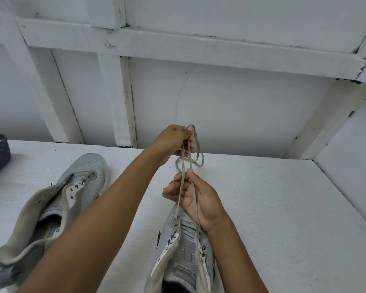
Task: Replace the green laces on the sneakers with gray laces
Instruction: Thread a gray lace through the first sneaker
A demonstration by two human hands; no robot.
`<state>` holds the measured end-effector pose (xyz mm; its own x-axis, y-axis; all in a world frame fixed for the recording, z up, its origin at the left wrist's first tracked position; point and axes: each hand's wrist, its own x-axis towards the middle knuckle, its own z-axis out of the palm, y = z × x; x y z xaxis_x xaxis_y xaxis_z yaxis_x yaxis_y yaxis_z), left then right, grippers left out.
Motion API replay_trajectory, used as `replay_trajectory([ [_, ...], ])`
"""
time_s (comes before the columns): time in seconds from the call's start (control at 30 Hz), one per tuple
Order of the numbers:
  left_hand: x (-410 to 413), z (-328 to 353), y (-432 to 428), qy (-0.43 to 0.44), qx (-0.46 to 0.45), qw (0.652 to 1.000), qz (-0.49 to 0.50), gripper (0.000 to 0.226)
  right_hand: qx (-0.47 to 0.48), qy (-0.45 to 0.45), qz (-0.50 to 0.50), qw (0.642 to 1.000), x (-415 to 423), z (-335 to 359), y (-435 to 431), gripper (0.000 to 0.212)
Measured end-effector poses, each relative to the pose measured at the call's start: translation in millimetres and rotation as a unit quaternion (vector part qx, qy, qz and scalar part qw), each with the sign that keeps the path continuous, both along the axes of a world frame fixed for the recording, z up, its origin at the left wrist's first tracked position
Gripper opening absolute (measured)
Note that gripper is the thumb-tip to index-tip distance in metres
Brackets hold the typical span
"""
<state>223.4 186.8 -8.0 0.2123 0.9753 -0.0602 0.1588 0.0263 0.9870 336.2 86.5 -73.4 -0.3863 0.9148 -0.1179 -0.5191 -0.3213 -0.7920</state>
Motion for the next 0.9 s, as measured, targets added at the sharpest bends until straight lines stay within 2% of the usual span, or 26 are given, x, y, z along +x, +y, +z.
replay_trajectory([
  [0.2, 11.5, -2.3, 3.1, 0.027, 0.005, 1.0, -0.007, 0.037, 0.008, -0.001, -0.01, 1.0, 1.2, -1.3, -0.8, 0.028],
  [0.33, 8.3, -7.5, 1.3, 0.041, -0.025, 0.998, -0.028, 0.037, 0.013, -0.003, -0.013, 1.0, 0.0, -2.4, -1.1, 0.026],
  [0.4, 3.7, -8.6, -2.0, 0.075, -0.046, 0.995, -0.055, 0.048, 0.014, -0.002, -0.015, 1.0, -0.2, -3.0, -0.9, 0.028],
  [0.53, -12.9, -9.9, -14.5, 0.2, -0.076, 0.969, -0.126, 0.068, 0.015, 0.008, -0.021, 1.0, -0.2, -3.8, -0.1, 0.025],
  [0.6, -22.7, -9.9, -22.9, 0.225, -0.09, 0.96, -0.144, 0.072, 0.015, 0.01, -0.022, 1.0, 0.1, -4.6, 0.8, 0.028],
  [0.73, -32.9, -9.1, -41.7, 0.209, -0.111, 0.952, -0.196, 0.059, 0.012, 0.014, -0.019, 1.0, 0.0, -5.9, 3.1, 0.029],
  [0.9, -27.1, -12.4, -46.9, 0.168, -0.094, 0.966, -0.176, 0.053, 0.018, 0.009, -0.018, 1.0, 0.0, -6.0, 2.9, 0.028],
])
